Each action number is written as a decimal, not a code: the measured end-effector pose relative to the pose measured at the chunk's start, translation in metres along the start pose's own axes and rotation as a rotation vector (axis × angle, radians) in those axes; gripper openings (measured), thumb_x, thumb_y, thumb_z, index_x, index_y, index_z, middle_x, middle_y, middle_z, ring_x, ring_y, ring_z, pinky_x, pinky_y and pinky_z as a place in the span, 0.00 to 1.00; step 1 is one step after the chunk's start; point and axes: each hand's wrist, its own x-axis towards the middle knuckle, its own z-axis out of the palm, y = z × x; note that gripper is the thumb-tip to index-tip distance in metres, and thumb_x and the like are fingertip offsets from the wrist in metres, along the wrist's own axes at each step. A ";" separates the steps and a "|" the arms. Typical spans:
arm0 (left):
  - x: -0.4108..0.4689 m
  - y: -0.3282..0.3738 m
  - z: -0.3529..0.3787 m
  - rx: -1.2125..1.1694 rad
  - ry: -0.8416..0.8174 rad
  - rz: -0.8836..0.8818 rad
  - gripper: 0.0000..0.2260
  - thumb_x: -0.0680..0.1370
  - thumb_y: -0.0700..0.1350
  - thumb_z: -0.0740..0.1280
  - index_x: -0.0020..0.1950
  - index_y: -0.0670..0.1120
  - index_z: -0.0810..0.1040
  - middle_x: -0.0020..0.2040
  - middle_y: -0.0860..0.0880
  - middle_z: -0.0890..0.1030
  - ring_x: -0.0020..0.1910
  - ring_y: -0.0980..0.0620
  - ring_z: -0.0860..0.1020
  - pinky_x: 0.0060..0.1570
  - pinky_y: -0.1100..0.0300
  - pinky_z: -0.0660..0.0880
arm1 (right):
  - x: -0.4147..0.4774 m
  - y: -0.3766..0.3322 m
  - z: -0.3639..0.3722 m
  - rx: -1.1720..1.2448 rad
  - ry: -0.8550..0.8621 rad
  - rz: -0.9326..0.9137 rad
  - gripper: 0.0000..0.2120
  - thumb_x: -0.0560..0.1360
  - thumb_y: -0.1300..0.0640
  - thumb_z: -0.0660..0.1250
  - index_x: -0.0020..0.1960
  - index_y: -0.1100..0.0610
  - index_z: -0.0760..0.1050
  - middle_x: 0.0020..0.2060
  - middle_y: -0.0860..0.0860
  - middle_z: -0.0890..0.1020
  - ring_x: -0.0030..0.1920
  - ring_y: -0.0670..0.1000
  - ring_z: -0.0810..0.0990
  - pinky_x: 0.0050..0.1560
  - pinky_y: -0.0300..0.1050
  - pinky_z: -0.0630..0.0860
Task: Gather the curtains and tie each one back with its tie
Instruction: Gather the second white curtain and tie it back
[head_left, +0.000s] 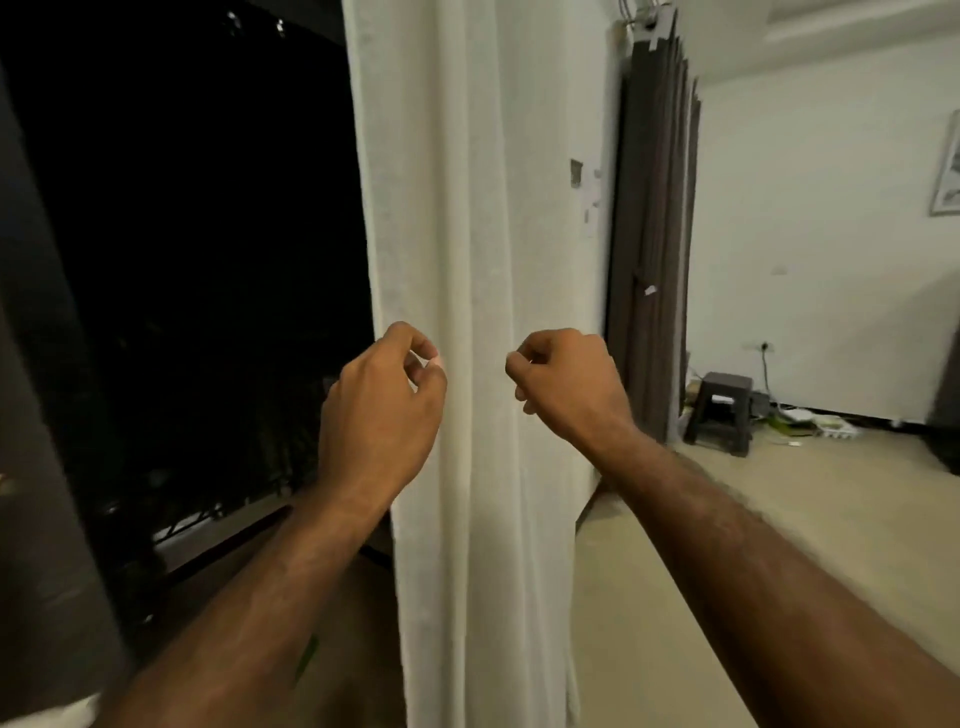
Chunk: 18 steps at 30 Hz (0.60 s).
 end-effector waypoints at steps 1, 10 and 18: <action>0.008 0.003 0.014 -0.007 0.000 -0.001 0.03 0.77 0.53 0.63 0.46 0.60 0.70 0.38 0.61 0.75 0.34 0.62 0.75 0.28 0.65 0.68 | 0.012 0.010 -0.003 0.003 0.030 0.007 0.11 0.76 0.52 0.63 0.45 0.54 0.83 0.36 0.51 0.85 0.38 0.54 0.86 0.46 0.54 0.84; 0.093 0.002 0.133 0.022 0.021 0.099 0.19 0.75 0.54 0.67 0.63 0.52 0.69 0.63 0.51 0.70 0.62 0.47 0.70 0.60 0.48 0.69 | 0.121 0.089 0.014 -0.012 0.242 0.076 0.12 0.77 0.52 0.62 0.43 0.56 0.81 0.37 0.49 0.84 0.40 0.52 0.84 0.43 0.50 0.83; 0.162 -0.026 0.198 0.072 0.087 0.093 0.45 0.70 0.57 0.74 0.78 0.52 0.51 0.78 0.42 0.50 0.74 0.40 0.57 0.67 0.38 0.64 | 0.223 0.137 0.040 0.096 0.311 0.106 0.19 0.80 0.49 0.65 0.70 0.53 0.73 0.64 0.51 0.80 0.61 0.51 0.80 0.56 0.44 0.73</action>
